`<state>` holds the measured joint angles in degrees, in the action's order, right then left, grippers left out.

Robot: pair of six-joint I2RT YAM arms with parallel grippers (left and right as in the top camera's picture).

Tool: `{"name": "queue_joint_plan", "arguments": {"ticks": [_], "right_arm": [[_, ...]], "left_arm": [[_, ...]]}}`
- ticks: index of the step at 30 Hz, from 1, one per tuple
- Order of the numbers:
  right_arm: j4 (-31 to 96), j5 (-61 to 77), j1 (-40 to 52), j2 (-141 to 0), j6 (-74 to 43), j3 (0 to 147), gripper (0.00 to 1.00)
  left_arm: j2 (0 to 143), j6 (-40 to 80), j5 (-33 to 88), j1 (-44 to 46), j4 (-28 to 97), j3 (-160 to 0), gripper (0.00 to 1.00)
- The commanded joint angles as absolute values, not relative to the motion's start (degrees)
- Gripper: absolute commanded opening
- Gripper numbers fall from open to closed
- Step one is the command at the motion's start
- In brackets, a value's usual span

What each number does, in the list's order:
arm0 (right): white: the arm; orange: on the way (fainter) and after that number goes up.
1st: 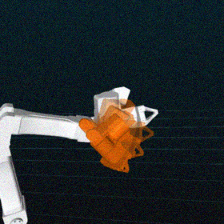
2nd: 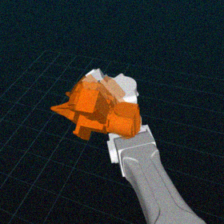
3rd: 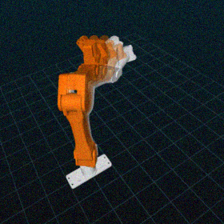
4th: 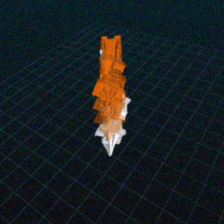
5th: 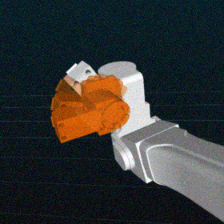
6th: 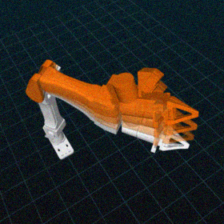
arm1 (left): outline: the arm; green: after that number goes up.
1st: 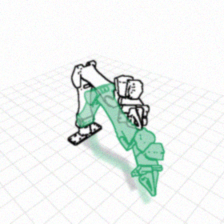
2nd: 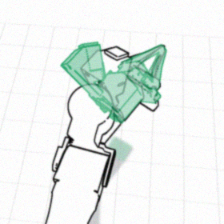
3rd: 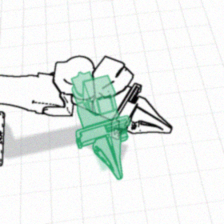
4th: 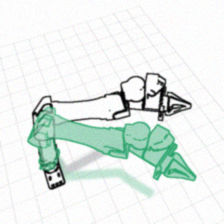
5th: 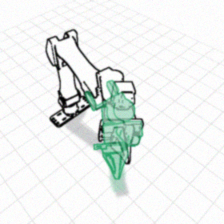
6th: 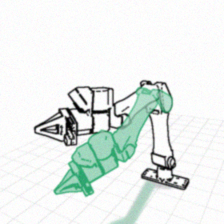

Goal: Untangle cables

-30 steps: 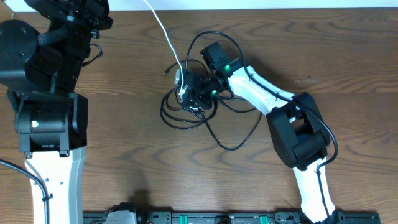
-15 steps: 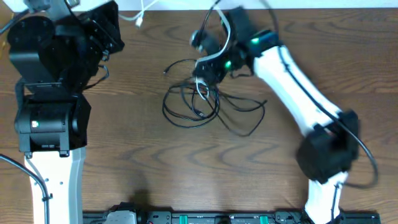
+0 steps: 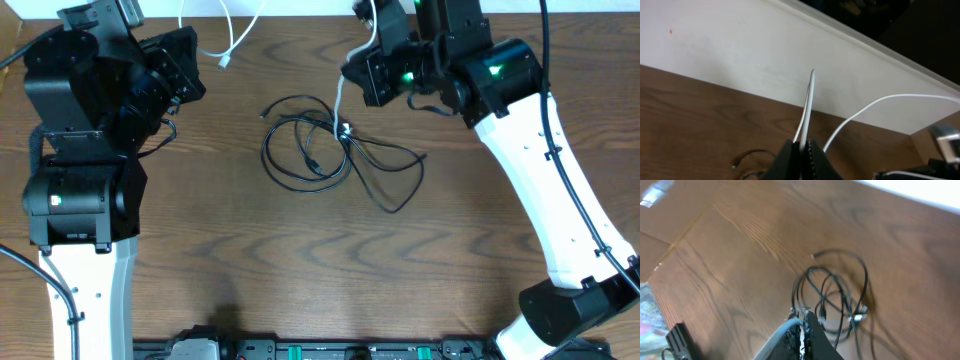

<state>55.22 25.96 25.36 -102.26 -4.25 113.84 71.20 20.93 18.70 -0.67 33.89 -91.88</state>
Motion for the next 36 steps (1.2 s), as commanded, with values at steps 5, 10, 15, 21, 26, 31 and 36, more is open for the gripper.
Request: {"name": "queue_joint_plan", "arguments": {"ticks": [5,10,15,21,26,31,36], "right_arm": [[62.3,33.3,25.91,-109.89,-9.39,113.71,0.01],[62.96,40.34,25.43,-108.97,-2.07,118.21,0.01],[63.68,27.94,24.58,-109.25,-5.69,117.62,0.05],[62.59,19.46,24.91,-113.25,-10.68,110.76,0.31],[62.0,21.78,25.89,-119.52,-3.36,108.77,0.28],[65.23,18.72,29.06,-126.67,-0.45,108.77,0.29],[70.54,15.49,30.96,-129.6,3.01,108.68,0.3]], "left_arm": [[71.4,20.14,18.35,-0.95,34.7,-92.86,0.07],[71.48,20.14,18.35,-0.95,34.74,-92.86,0.07],[71.88,18.9,18.33,-0.95,36.53,-92.86,0.08],[74.98,17.58,10.66,-0.95,45.89,-92.86,0.07],[76.09,17.56,-1.72,-0.95,49.91,-92.86,0.07],[76.09,17.58,-3.73,-0.95,50.19,-92.86,0.07],[76.38,17.58,-3.73,-0.95,50.37,-92.86,0.07]]}}
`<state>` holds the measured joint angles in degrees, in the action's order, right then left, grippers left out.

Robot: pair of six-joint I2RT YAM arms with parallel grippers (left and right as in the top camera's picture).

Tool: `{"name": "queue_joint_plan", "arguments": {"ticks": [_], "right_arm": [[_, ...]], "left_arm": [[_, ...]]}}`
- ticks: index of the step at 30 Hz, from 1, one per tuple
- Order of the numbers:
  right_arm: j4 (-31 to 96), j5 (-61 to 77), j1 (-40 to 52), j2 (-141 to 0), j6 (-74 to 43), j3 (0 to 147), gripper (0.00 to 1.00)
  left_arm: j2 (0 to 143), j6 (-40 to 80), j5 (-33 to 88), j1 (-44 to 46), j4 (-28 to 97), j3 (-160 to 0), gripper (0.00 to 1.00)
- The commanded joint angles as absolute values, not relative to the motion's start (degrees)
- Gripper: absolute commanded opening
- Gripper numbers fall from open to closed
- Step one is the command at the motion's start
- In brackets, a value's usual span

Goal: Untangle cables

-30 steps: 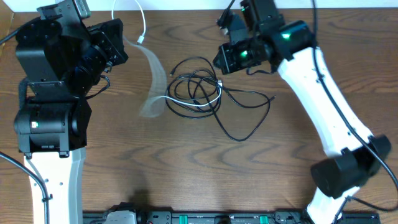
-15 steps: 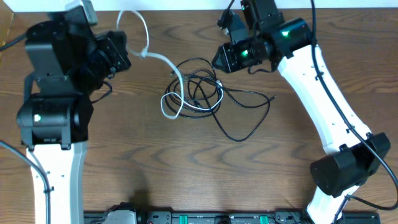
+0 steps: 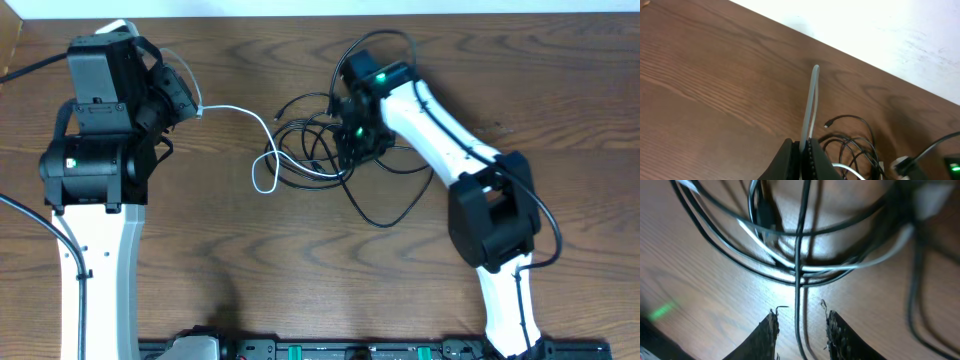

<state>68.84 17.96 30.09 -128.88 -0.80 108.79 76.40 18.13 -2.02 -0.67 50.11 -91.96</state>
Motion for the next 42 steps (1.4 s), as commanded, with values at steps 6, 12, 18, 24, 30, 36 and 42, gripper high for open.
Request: {"name": "queue_joint_plan", "arguments": {"ticks": [6,12,18,24,30,36,42], "right_arm": [[69.56,12.05,33.65,-130.41,4.82,105.67,0.33],[65.17,10.5,35.31,-130.41,4.8,102.61,0.39],[62.76,9.1,36.21,-130.41,4.12,100.82,0.36],[62.72,7.97,36.86,-130.43,4.21,100.77,0.21],[62.63,2.61,39.81,-130.43,3.88,100.73,0.16],[64.75,0.58,37.93,-129.23,0.71,104.03,0.01],[71.81,1.89,31.77,-123.9,0.89,117.97,0.01]], "left_arm": [[76.38,17.58,-3.7,-0.95,50.37,-92.86,0.08],[76.38,17.58,-3.7,-0.95,50.37,-92.86,0.08],[76.38,17.58,-3.68,-0.95,50.37,-92.86,0.07],[76.38,17.58,-3.68,-0.95,50.52,-92.86,0.07],[76.38,17.61,-3.68,-0.95,50.52,-92.86,0.07],[76.36,17.58,-3.68,-0.95,50.52,-92.86,0.07],[76.38,17.56,-3.7,-0.95,50.54,-92.86,0.07]]}}
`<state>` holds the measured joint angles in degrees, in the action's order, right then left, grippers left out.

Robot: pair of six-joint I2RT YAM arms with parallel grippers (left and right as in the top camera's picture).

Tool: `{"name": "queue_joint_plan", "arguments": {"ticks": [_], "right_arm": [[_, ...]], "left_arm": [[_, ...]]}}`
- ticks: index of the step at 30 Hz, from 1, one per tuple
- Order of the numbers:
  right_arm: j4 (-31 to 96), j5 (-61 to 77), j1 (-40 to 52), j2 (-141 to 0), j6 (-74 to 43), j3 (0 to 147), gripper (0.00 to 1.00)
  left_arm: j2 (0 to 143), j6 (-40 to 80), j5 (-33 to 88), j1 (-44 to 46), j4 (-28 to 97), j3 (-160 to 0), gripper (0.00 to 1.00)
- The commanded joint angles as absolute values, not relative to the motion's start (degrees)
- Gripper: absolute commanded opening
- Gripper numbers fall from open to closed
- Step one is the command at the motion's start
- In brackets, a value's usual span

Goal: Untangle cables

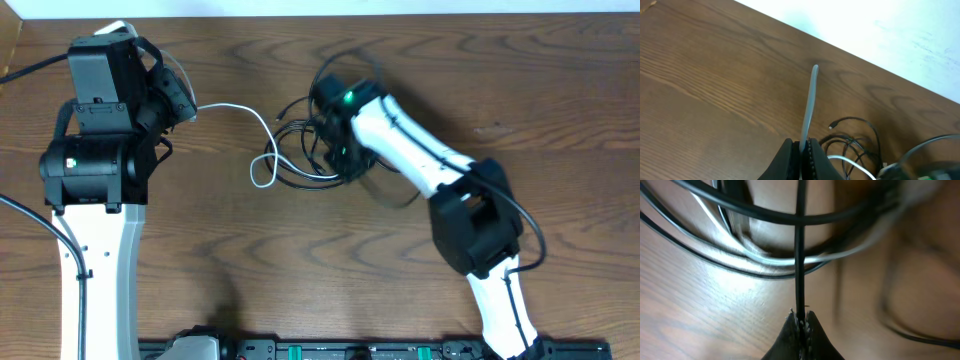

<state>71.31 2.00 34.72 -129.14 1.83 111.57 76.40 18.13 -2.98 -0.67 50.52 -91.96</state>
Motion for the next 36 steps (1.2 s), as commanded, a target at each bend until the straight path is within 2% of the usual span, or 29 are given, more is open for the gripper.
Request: {"name": "queue_joint_plan", "arguments": {"ticks": [1,8,12,18,25,26,27,28,30,32,36], "right_arm": [[71.18,1.87,30.28,-123.5,0.89,119.98,0.01],[59.33,3.79,20.8,-126.06,0.25,122.15,0.01],[53.47,4.05,17.78,-131.11,-0.4,122.15,0.01],[51.46,3.73,13.82,-138.47,-7.01,122.15,0.01],[54.11,5.08,12.08,-142.02,-6.72,122.15,0.01],[54.26,5.06,12.08,-141.95,-6.59,122.21,0.07],[55.33,5.15,12.08,-141.47,-6.59,122.67,0.28],[56.53,5.13,12.03,-140.92,-6.52,123.28,0.42],[60.64,5.32,11.88,-139.31,-4.91,126.19,0.56],[63.94,6.35,12.12,-137.95,-4.56,129.43,0.58],[65.3,8.54,13.91,-136.4,-5.37,133.12,0.55]], "left_arm": [[76.36,17.56,-3.7,-0.95,50.59,-92.86,0.07],[76.38,17.54,-3.42,-0.95,54.85,-92.86,0.07],[76.36,8.56,4.34,-0.95,57.41,-92.86,0.07],[76.25,1.43,6.66,-0.95,59.72,-92.86,0.07],[75.07,-1.72,4.91,-0.95,60.8,-92.88,0.07],[74.81,-1.96,4.93,-0.95,60.8,-92.88,0.07],[74.46,-1.96,4.93,-0.95,60.82,-92.88,0.07],[74.3,-1.96,4.93,-0.95,60.84,-92.88,0.08],[74.04,-1.96,4.91,-0.95,60.82,-92.88,0.07],[74.06,-1.96,4.91,-0.95,60.84,-92.88,0.07],[74.06,-1.91,4.93,-0.95,61.04,-92.88,0.07]]}}
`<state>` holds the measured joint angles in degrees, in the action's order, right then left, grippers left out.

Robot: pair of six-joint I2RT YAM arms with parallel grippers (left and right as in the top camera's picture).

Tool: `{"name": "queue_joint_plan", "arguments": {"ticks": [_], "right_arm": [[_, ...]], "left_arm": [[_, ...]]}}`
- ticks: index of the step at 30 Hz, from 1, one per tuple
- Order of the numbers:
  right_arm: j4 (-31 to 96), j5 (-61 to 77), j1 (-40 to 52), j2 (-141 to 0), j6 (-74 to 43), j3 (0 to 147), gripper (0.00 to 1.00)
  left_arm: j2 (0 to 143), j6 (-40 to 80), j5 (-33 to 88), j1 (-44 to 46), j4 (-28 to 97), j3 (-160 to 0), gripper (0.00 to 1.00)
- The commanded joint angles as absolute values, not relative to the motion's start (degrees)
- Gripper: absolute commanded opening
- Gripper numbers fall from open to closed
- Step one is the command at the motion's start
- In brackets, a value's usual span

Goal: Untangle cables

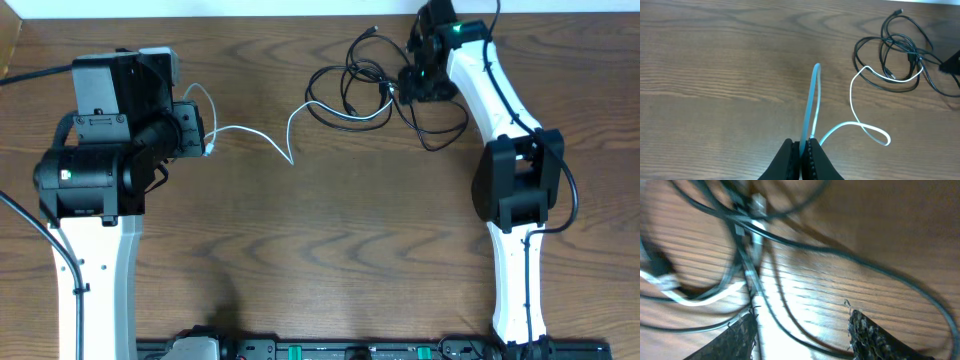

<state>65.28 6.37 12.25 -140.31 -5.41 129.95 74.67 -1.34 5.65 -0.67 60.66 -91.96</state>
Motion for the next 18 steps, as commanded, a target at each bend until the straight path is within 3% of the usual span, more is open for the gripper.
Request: {"name": "queue_joint_plan", "arguments": {"ticks": [1,7,11,18], "right_arm": [[65.12,8.51,14.55,-136.33,-6.52,133.8,0.53],[61.49,8.71,18.61,-136.33,-12.32,134.08,0.46],[59.61,4.36,21.43,-137.47,-25.02,131.92,0.32],[59.94,-0.56,19.64,-139.76,-36.34,127.04,0.34]], "left_arm": [[74.06,-1.91,4.93,-0.95,61.23,-92.86,0.07],[74.06,-1.91,4.91,-0.95,61.47,-92.86,0.07],[74.11,-1.91,4.91,-0.95,61.45,-92.86,0.07],[74.15,-1.23,4.97,-0.95,61.41,-92.86,0.08]]}}
